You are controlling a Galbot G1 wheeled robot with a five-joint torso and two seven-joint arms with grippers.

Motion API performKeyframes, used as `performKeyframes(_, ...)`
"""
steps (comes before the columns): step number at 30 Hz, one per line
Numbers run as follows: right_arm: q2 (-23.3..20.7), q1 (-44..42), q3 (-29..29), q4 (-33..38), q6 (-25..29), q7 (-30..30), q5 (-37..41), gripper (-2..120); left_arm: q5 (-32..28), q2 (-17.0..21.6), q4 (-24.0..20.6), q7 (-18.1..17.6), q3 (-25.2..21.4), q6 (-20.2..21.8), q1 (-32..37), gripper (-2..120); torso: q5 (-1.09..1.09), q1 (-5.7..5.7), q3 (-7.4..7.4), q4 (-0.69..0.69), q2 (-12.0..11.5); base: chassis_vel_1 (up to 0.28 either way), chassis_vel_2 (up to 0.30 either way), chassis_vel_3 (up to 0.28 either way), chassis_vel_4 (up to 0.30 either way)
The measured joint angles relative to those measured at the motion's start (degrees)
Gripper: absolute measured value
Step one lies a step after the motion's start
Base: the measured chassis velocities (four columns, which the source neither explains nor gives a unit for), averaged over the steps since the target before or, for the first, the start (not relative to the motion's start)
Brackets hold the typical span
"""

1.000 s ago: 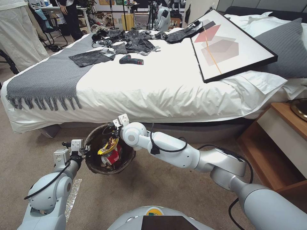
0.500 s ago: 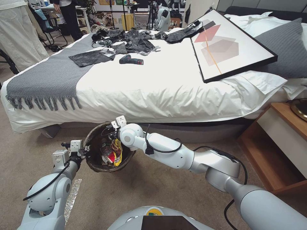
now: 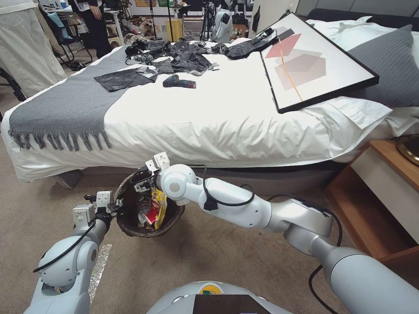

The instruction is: Pick up the trash bin, then pick up the garbage from the floor and place it into the trash bin.

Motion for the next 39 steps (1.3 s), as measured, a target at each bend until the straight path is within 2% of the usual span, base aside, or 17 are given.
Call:
performKeyframes(10, -3.04, 2.3, 0.94, 6.44, -0.02, 2.8, 5.22, 100, 0.07, -0.07, 0.2, 0.05, 0.1, 0.0, -0.37, 0, 0.0, 0.0, 0.0, 0.0, 0.0, 0.0, 0.0, 0.0, 0.0)
performKeyframes(17, -7.32, 3.11, 5.54, 12.85, 0.08, 3.63, 8.09, 100, -0.02, 0.02, 0.07, 0.04, -0.13, 0.01, -0.37, 0, 0.01, 0.0, 0.0, 0.01, 0.0, 0.0, 0.0, 0.0, 0.0)
performKeyframes(20, -12.28, 2.25, 9.81, 16.61, 2.44, 1.63, 4.29, 100, 0.12, -0.05, -0.85, -0.11, -0.13, 0.01, -0.37, 0, 0.02, 0.0, 0.0, 0.02, 0.0, 0.0, 0.0, 0.0, 0.0)
performKeyframes(22, -13.62, 1.85, 10.58, 17.25, 3.08, 0.8, 2.62, 100, 0.12, -0.05, -1.02, -0.13, -0.13, 0.01, -0.35, 0, 0.02, 0.0, 0.0, 0.03, 0.0, 0.0, 0.0, 0.0, 0.0)
performKeyframes(24, -19.37, -0.24, 14.12, 19.69, 4.7, -2.07, -1.95, 100, -0.03, -0.03, -1.53, -0.23, -0.32, 0.01, -0.22, 0, 0.01, 0.0, 0.0, 0.01, 0.0, 0.0, 0.0, 0.0, 0.0)
performKeyframes(25, -19.37, -0.24, 14.12, 19.69, 4.7, -2.07, -1.95, 100, -0.03, -0.03, -1.53, -0.23, -0.32, 0.01, -0.22, 0, 0.01, 0.0, 0.0, 0.01, 0.0, 0.0, 0.0, 0.0, 0.0)
performKeyframes(27, -24.92, -4.67, 19.42, 23.23, 6.74, -5.94, -5.97, 100, -0.62, 0.01, -1.97, -0.36, -0.51, 0.01, -0.04, 0, 0.03, 0.0, 0.0, 0.0, 0.0, 0.0, 0.0, 0.0, 0.0)
performKeyframes(28, -24.92, -4.67, 19.42, 23.23, 6.74, -5.94, -5.97, 100, -0.62, 0.01, -1.97, -0.36, -0.51, 0.01, -0.04, 0, 0.03, 0.0, 0.0, 0.0, 0.0, 0.0, 0.0, 0.0, 0.0)
performKeyframes(30, -29.49, -12.18, 25.47, 26.18, 9.44, -11.4, -12.57, 100, -1.3, -0.06, -2.37, -0.57, -0.55, 0.01, 0.14, 0, 0.04, 0.0, 0.0, -0.01, 0.0, 0.0, 0.0, 0.0, 0.0)
performKeyframes(31, -29.49, -12.18, 25.47, 26.18, 9.44, -11.4, -12.57, 100, -1.3, -0.06, -2.37, -0.57, -0.55, 0.01, 0.14, 0, 0.04, 0.0, 0.0, -0.01, 0.0, 0.0, 0.0, 0.0, 0.0)
performKeyframes(33, -31.87, -18.34, 31.92, 28.26, 12.04, -13.85, -15.65, 100, -1.71, -0.06, -2.77, -0.71, -0.57, 0.01, 0.26, 0, 0.0, 0.0, 0.0, -0.01, 0.0, 0.0, 0.0, 0.0, 0.0)
performKeyframes(34, -31.87, -18.34, 31.92, 28.26, 12.04, -13.85, -15.65, 100, -1.71, -0.06, -2.77, -0.71, -0.57, 0.01, 0.26, 0, 0.0, 0.0, 0.0, -0.01, 0.0, 0.0, 0.0, 0.0, 0.0)
performKeyframes(36, -33.0, -25.58, 40.85, 29.79, 14.72, -16.18, -19.29, 100, -2.14, 0.02, -3.36, -0.73, -0.58, 0.01, 0.46, 0, 0.01, 0.0, -0.01, 0.0, 0.0, 0.0, 0.0, 0.0, 0.0)
performKeyframes(37, -33.0, -25.58, 40.85, 29.79, 14.72, -16.18, -19.29, 100, -2.14, 0.02, -3.36, -0.73, -0.58, 0.01, 0.46, 0, 0.01, 0.0, -0.01, 0.0, 0.0, 0.0, 0.0, 0.0, 0.0)
performKeyframes(39, -32.23, -35.74, 50.42, 30.43, 16.86, -20.16, -28.55, 100, -2.58, 0.09, -4.13, -0.89, -0.66, 0.01, 0.88, 0, 0.03, 0.0, -0.01, -0.01, 0.0, 0.0, 0.0, 0.0, 0.0)
